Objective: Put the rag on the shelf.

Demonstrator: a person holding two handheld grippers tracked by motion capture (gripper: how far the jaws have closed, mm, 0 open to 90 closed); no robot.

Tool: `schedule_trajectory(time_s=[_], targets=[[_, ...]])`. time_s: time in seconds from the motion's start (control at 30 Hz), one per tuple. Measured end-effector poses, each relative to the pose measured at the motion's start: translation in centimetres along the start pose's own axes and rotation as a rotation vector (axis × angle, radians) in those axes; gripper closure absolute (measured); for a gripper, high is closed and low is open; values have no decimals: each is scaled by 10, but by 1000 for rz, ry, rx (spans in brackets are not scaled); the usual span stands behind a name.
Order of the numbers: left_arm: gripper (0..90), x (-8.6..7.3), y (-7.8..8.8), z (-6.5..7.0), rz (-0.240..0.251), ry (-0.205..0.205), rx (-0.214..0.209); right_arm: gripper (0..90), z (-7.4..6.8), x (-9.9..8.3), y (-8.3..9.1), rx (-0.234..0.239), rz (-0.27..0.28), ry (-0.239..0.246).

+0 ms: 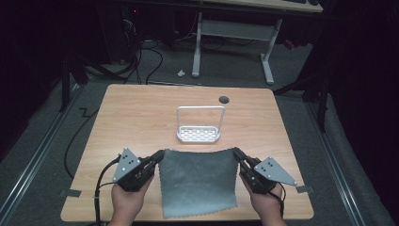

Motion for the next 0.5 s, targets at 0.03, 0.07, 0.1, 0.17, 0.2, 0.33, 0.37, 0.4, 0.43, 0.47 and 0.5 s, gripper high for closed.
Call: schedule_trajectory(time_s=[0.03, 0.07, 0.1, 0.17, 0.2, 0.33, 0.37, 0.4, 0.43, 0.47, 0.5], targets=[[890, 12, 3, 0, 23, -17, 7, 890, 1, 7, 1, -3, 12, 7], [890, 19, 5, 0, 34, -29, 12, 890, 1, 12, 2, -7, 23, 16], [890, 19, 5, 0, 34, -29, 12, 890, 1, 12, 2, -7, 23, 16], [890, 35, 8, 0, 64, -48, 18, 890, 2, 27, 4, -11, 55, 23], [890, 42, 9, 0, 75, -55, 22, 890, 4, 34, 4, -11, 67, 25], [891, 63, 12, -3, 115, -71, 31, 890, 9, 65, 8, -19, 127, 24], [891, 67, 12, -3, 123, -73, 33, 890, 10, 69, 8, -20, 134, 24], [891, 70, 12, -4, 125, -76, 34, 890, 10, 69, 8, -20, 134, 24], [893, 73, 12, -5, 131, -77, 36, 890, 12, 75, 7, -25, 140, 30], [893, 75, 12, -6, 132, -80, 37, 890, 13, 76, 6, -25, 138, 34], [893, 77, 12, -7, 135, -79, 37, 890, 13, 77, 5, -28, 135, 36]])
Point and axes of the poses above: each handheld gripper's, and its own axes: y roughly backward along the jaws, x roughly out of its top, z roughly to its right, the point moved 6 cm from there along -y, roughly forward along the jaws, and after that the axes turned 4 degrees about -z, right-handed, at the moved point
